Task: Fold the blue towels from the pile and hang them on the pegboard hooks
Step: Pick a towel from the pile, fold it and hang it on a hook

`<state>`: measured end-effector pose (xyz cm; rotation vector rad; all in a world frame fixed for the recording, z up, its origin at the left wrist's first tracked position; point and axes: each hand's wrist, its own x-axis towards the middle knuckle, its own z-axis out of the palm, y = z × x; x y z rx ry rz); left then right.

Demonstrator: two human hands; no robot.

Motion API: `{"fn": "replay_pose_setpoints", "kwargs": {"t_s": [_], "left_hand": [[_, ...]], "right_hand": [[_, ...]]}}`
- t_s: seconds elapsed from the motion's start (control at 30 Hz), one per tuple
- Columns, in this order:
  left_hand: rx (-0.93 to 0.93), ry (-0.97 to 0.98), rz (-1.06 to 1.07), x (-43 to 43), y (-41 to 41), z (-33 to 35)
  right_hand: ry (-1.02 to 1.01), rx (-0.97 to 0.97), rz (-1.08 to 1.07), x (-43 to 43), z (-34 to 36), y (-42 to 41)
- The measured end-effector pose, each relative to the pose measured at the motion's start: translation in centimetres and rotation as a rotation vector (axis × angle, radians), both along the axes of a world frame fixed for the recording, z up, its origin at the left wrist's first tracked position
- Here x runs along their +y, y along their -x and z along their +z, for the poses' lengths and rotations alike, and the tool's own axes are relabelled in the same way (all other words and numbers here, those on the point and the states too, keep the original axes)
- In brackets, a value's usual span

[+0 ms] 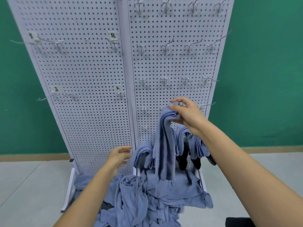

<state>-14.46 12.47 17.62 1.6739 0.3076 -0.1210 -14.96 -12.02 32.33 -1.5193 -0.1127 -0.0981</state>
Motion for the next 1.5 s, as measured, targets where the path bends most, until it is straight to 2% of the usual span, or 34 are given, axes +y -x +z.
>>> {"fn": "replay_pose_setpoints", "kwargs": {"t_s": [0.13, 0.23, 0.37, 0.47, 0.57, 0.63, 0.7, 0.8, 0.87, 0.97, 1.13, 1.27, 1.5], "left_hand": [[-0.235, -0.038, -0.16, -4.9, 1.4, 2.5], [-0.306, -0.022, -0.209, -8.7, 1.9, 3.7], [-0.407, -0.091, -0.076, -11.3, 1.7, 3.9], [-0.503, -0.161, 0.063, -9.9, 1.4, 4.6], [-0.526, -0.234, 0.1, -7.3, 0.4, 5.2], [-0.521, -0.292, 0.111, -5.7, -0.3, 5.7], [-0.506, -0.334, 0.102, -4.9, -0.9, 5.9], [-0.432, -0.419, 0.071, -5.2, -1.1, 5.5], [-0.398, -0.459, 0.05, -5.8, -1.1, 5.0], [-0.376, -0.545, 0.018, -6.5, -1.1, 4.4], [-0.351, -0.554, -0.08, -5.5, -1.9, 2.8], [-0.258, -0.691, -0.222, -3.5, -3.5, 1.5], [-0.455, -0.557, -0.037, -3.1, -8.5, 3.3]], "right_hand": [[0.1, -0.019, -0.02, 2.4, 0.6, -0.1], [0.078, -0.022, -0.027, 3.3, 1.2, 0.0], [-0.022, -0.014, -0.028, 3.0, 1.9, 0.1], [-0.094, -0.019, -0.054, 1.1, 2.1, 0.1], [-0.096, 0.048, -0.076, -1.3, 0.3, -0.3], [0.071, 0.136, -0.115, -2.6, -2.1, -0.8], [0.366, 0.19, -0.18, -3.2, -4.8, -1.3], [0.687, 0.065, -0.164, -1.8, -7.5, -1.5], [0.76, -0.072, -0.057, 0.2, -8.5, -1.1], [0.806, -0.107, 0.105, 2.5, -10.5, -0.7], [1.13, -0.162, 0.014, 3.3, -13.5, -2.3], [1.107, -0.13, 0.024, 3.9, -14.5, -3.3], [0.724, -0.135, -0.139, 6.2, -13.3, -8.7]]}}
